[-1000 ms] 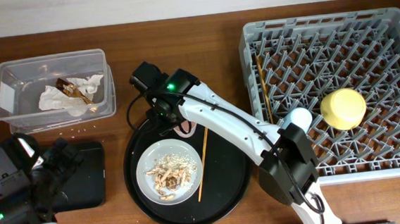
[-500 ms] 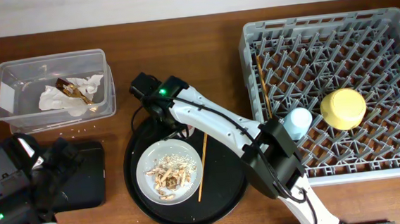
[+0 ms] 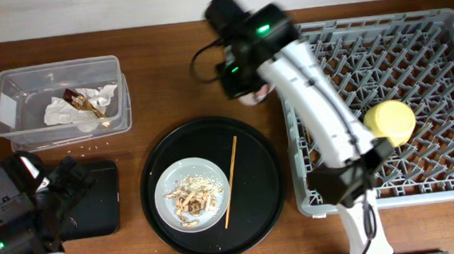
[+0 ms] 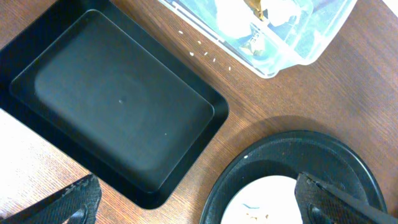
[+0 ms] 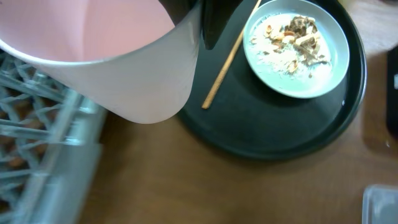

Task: Sort waste into correct bins and load items into the dishwasher rack
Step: 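Carry the pink cup into the rack and set it down upside down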

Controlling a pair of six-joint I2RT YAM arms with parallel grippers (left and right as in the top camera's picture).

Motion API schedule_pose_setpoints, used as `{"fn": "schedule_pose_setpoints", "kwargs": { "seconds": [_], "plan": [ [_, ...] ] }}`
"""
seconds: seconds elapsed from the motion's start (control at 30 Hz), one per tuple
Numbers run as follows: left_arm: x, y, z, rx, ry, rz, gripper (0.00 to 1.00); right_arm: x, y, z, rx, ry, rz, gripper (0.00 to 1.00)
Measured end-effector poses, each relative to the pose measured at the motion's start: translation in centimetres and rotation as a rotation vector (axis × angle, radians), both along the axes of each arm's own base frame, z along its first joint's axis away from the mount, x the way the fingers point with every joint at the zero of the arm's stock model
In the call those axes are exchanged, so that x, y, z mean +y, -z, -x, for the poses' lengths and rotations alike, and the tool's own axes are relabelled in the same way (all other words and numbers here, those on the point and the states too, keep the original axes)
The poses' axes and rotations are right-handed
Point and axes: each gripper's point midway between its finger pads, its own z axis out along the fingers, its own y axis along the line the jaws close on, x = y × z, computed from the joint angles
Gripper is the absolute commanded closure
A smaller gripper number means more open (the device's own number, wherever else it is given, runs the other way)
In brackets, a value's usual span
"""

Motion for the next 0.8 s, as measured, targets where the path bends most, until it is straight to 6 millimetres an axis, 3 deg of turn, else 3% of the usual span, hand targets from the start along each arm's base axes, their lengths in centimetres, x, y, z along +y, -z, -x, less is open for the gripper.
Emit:
{"fn": "schedule_pose_setpoints", "kwargs": {
  "seconds": [0.07, 0.13, 0.2, 0.3, 0.37, 0.57, 0.7, 0.8],
  "plan": [
    [0.0, 0.0, 0.0, 0.0, 0.0, 0.0, 0.01, -3.3, -2.8, -0.2, -0.045, 0.048, -0.036, 0.96],
    [0.0, 0.0, 0.0, 0.0, 0.0, 0.0, 0.01, -7.6, -7.1, 1.4, -0.123, 0.1, -0.063, 0.96],
    [0.0, 0.0, 0.0, 0.0, 0.0, 0.0, 0.01, -11.3, -9.7, 3.1, -0.177, 0.159, -0.078, 0.96],
    [0.0, 0.0, 0.0, -0.001, 0.0, 0.0, 0.01, -16.9, -7.4, 5.9, -0.065, 0.248, -0.067, 0.96],
    [0.0, 0.0, 0.0, 0.0, 0.001, 0.0, 0.01, -17.9, -4.8, 5.5, 0.015, 0.219, -0.132, 0.96],
    [0.0, 0.0, 0.0, 0.0, 0.0, 0.0, 0.01, -18.4, -4.1, 0.4, -0.098, 0.058, -0.602, 0.96],
    [0.0, 0.0, 0.0, 0.0, 0.0, 0.0, 0.01, -16.5, -0.4, -2.6, -0.036, 0.006, -0.85, 0.96],
    [0.0, 0.0, 0.0, 0.0, 0.0, 0.0, 0.01, -16.3, 4.7, -4.2, 0.098, 0.065, -0.96, 0.96]
  ]
}}
